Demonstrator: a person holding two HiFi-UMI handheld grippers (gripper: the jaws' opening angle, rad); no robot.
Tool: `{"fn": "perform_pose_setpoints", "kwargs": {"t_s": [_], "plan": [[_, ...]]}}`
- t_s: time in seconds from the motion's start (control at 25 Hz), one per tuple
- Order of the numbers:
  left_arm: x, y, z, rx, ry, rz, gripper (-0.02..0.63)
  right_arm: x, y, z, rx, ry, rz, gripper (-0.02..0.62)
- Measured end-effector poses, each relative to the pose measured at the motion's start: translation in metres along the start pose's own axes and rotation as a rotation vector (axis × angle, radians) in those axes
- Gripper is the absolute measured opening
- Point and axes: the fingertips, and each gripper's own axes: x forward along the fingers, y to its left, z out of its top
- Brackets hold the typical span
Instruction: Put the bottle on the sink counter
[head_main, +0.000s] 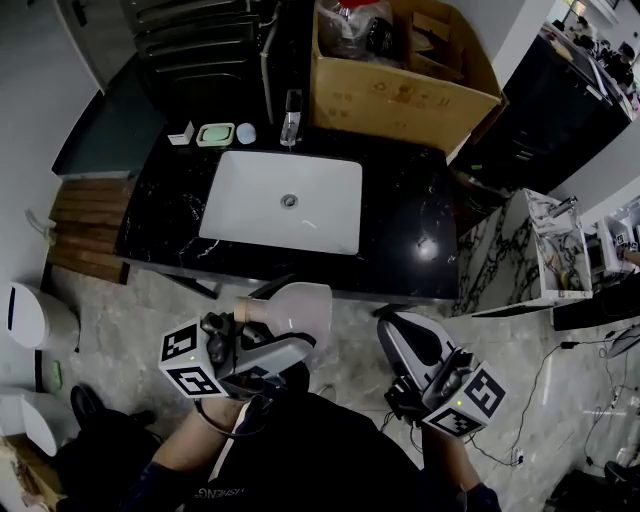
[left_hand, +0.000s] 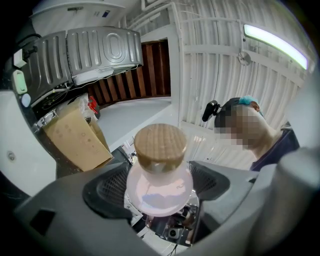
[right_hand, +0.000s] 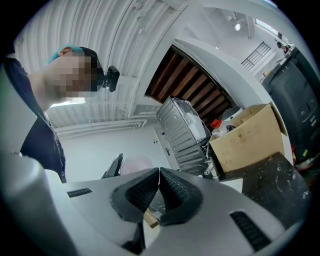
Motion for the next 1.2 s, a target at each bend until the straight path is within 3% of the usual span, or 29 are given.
{"fn": "perform_pose_setpoints", "kwargs": {"t_s": [0.56, 1.2], "plan": [[0.004, 0.071, 0.062, -0.020, 0.030, -0.009, 0.383, 0.084, -0.040, 0.008, -0.003, 0.014, -0.040, 0.026], [0.005, 0.110, 0.099, -0.034, 0.066, -0.023, 0.383, 0.134, -0.058, 0.019, 0.012, -0.021, -0.074, 0.026]]}}
